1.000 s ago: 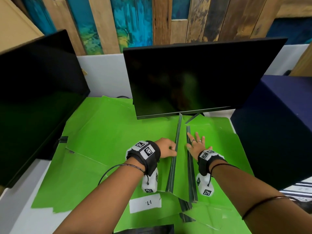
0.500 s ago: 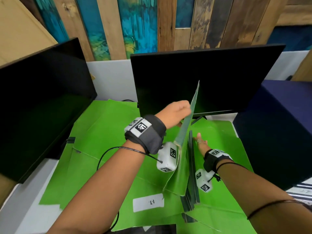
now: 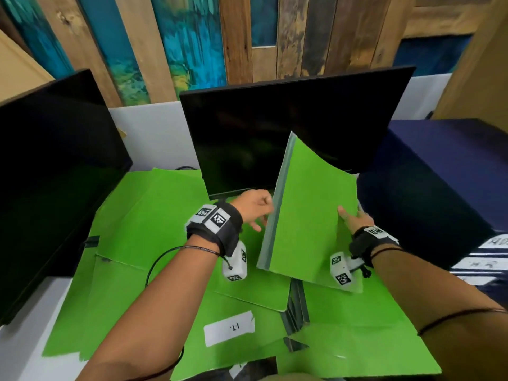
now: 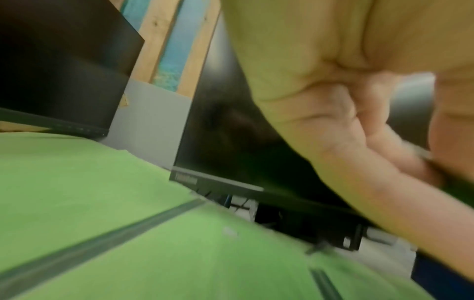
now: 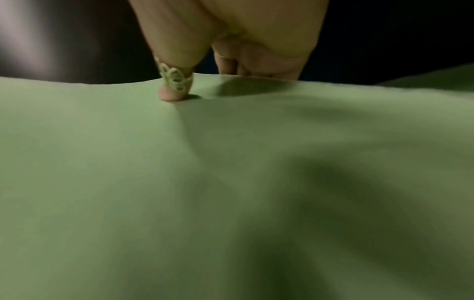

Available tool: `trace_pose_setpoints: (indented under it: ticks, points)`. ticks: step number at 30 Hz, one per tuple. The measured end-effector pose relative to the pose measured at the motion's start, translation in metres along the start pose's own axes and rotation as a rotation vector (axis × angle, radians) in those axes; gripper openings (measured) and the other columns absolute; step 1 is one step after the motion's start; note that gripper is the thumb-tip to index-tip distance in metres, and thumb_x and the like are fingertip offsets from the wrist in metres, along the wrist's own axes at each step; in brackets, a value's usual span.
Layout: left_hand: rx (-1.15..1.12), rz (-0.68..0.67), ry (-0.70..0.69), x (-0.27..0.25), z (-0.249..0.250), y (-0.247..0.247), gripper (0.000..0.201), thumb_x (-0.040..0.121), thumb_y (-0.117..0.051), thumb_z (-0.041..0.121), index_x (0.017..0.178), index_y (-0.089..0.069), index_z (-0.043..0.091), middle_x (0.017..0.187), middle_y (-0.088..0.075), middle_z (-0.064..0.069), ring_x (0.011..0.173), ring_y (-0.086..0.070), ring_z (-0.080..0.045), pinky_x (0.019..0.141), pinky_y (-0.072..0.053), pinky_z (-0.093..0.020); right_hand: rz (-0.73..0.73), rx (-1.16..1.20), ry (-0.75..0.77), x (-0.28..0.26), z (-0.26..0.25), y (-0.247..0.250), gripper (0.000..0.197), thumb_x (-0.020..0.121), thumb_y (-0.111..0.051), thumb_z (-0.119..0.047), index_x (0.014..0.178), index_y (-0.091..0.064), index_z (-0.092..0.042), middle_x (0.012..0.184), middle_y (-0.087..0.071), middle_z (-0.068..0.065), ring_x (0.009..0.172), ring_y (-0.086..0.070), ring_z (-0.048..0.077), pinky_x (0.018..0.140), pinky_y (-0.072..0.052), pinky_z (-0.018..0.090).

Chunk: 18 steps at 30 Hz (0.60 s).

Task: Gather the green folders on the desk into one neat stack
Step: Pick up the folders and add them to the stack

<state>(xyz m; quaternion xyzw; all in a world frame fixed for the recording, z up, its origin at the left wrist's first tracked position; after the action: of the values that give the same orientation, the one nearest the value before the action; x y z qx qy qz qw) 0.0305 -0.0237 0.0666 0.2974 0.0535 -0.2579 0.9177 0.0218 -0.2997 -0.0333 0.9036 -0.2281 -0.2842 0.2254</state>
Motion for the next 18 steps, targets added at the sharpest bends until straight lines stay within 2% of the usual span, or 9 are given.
trace_pose_setpoints:
  ticks: [3,7,9,11,13,14,15,17,18]
  points:
    - [0.115,-0.176,0.189,0.008,-0.028,-0.037,0.022,0.091,-0.052,0.001,0.071,-0.046,0.010,0.074,-0.059,-0.007,0.033,-0.058,-0.002,0.036,-0.048,-0.015,-0.012,-0.201,-0.108,0.001,0.021,0.005,0.072,0.086,-0.059,-0.045,0.142,-0.034,-0.006,0.145,-0.039,0.018,0.127,-0.045,0.035,0.105,-0.037,0.037]
    - [0.093,-0.266,0.342,0.015,-0.058,-0.080,0.027,0.093,-0.050,0.000,0.067,-0.044,0.002,0.060,-0.056,-0.010,0.027,-0.056,-0.003,0.036,-0.048,-0.015,-0.046,-0.420,-0.106,0.002,0.033,0.001,0.070,0.085,-0.059,-0.046,0.136,-0.041,-0.001,0.138,-0.046,0.017,0.124,-0.047,0.034,0.101,-0.039,0.036]
    - [0.084,-0.274,0.367,0.019,-0.067,-0.098,0.028,0.092,-0.052,0.000,0.065,-0.044,0.003,0.052,-0.057,-0.008,0.027,-0.055,-0.003,0.035,-0.047,-0.015,-0.069,-0.508,-0.138,0.000,0.036,0.000,0.083,0.081,-0.059,-0.055,0.141,-0.034,-0.003,0.141,-0.042,0.018,0.126,-0.044,0.034,0.101,-0.039,0.037]
    - [0.091,-0.264,0.376,0.023,-0.070,-0.112,0.029,0.093,-0.051,0.003,0.066,-0.042,0.007,0.057,-0.053,-0.008,0.030,-0.053,-0.007,0.034,-0.044,-0.015,-0.087,-0.580,-0.142,0.000,0.036,-0.001,0.091,0.080,-0.058,-0.058,0.146,-0.022,-0.007,0.148,-0.030,0.018,0.132,-0.037,0.036,0.104,-0.036,0.039]
    - [0.157,-0.251,0.363,0.027,-0.071,-0.120,0.014,0.094,-0.052,0.009,0.082,-0.050,0.002,0.065,-0.053,-0.009,0.034,-0.054,-0.008,0.038,-0.045,-0.018,-0.093,-0.647,-0.119,-0.005,0.031,-0.004,0.092,0.083,-0.055,-0.056,0.149,-0.011,-0.011,0.153,-0.019,0.018,0.138,-0.027,0.036,0.108,-0.031,0.042]
    - [0.207,-0.222,0.329,0.028,-0.071,-0.118,0.016,0.093,-0.054,0.013,0.102,-0.054,0.000,0.074,-0.058,-0.012,0.042,-0.059,-0.010,0.044,-0.049,-0.022,-0.098,-0.674,-0.076,-0.010,0.027,-0.008,0.090,0.084,-0.054,-0.054,0.149,-0.008,-0.013,0.155,-0.014,0.017,0.140,-0.022,0.036,0.110,-0.029,0.043]
    - [0.269,-0.189,0.301,0.030,-0.071,-0.112,0.032,0.091,-0.056,0.017,0.120,-0.051,0.004,0.089,-0.063,-0.016,0.059,-0.067,-0.016,0.055,-0.053,-0.027,-0.098,-0.711,-0.025,-0.016,0.021,-0.015,0.089,0.085,-0.054,-0.053,0.150,-0.006,-0.015,0.156,-0.011,0.016,0.141,-0.019,0.035,0.112,-0.028,0.046]
    - [0.434,-0.086,0.250,0.035,-0.075,-0.086,0.043,0.091,-0.055,0.019,0.132,-0.047,0.010,0.120,-0.060,-0.015,0.102,-0.064,-0.027,0.085,-0.051,-0.033,-0.114,-0.791,0.123,-0.028,0.008,-0.034,0.087,0.086,-0.053,-0.054,0.150,-0.005,-0.020,0.157,-0.005,0.013,0.143,-0.015,0.034,0.113,-0.026,0.051]
    - [0.522,-0.014,0.236,0.037,-0.078,-0.070,0.043,0.091,-0.055,0.018,0.133,-0.047,0.011,0.129,-0.056,-0.014,0.114,-0.057,-0.028,0.096,-0.046,-0.032,-0.133,-0.829,0.204,-0.033,0.002,-0.046,0.086,0.086,-0.051,-0.055,0.150,-0.004,-0.024,0.158,-0.002,0.011,0.144,-0.012,0.034,0.113,-0.025,0.053]
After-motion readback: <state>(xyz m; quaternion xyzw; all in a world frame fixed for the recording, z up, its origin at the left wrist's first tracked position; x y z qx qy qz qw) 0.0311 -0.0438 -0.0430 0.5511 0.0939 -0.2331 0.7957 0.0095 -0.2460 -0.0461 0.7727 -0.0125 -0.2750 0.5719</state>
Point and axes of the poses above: each hand's wrist, its own x-axis towards the middle knuckle, its own y-axis out of the back of the hand, z = x × y, the point moved 4 cm from there along x, towards the middle knuckle
